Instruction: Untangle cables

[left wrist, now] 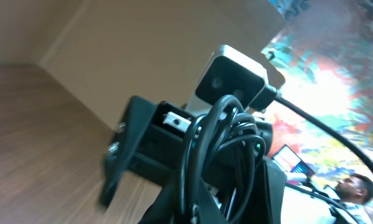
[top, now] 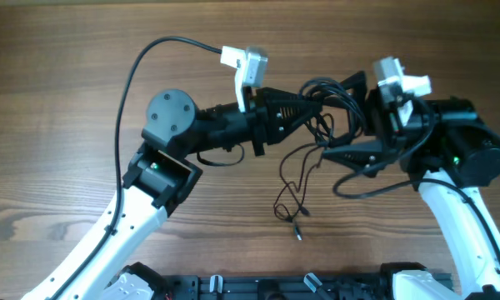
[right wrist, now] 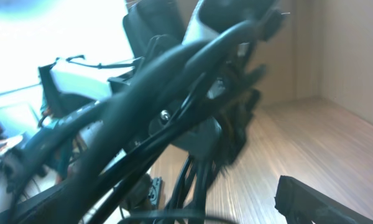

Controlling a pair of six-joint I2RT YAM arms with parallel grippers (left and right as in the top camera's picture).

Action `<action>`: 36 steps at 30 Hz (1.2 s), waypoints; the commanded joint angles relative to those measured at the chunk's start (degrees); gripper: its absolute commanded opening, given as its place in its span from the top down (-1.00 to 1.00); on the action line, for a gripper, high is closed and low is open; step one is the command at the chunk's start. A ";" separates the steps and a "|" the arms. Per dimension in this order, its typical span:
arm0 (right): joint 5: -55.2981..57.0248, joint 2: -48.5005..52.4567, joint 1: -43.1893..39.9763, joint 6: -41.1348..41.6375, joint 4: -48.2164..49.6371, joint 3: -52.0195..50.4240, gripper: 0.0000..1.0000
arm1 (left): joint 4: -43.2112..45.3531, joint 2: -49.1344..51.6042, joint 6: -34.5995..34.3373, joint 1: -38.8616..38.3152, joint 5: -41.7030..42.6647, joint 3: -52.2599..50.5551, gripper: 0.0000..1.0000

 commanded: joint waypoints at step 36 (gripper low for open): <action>18.40 -20.33 -1.73 -64.72 -80.43 0.72 -1.00 | 2.43 -0.96 12.57 3.85 21.90 0.55 0.92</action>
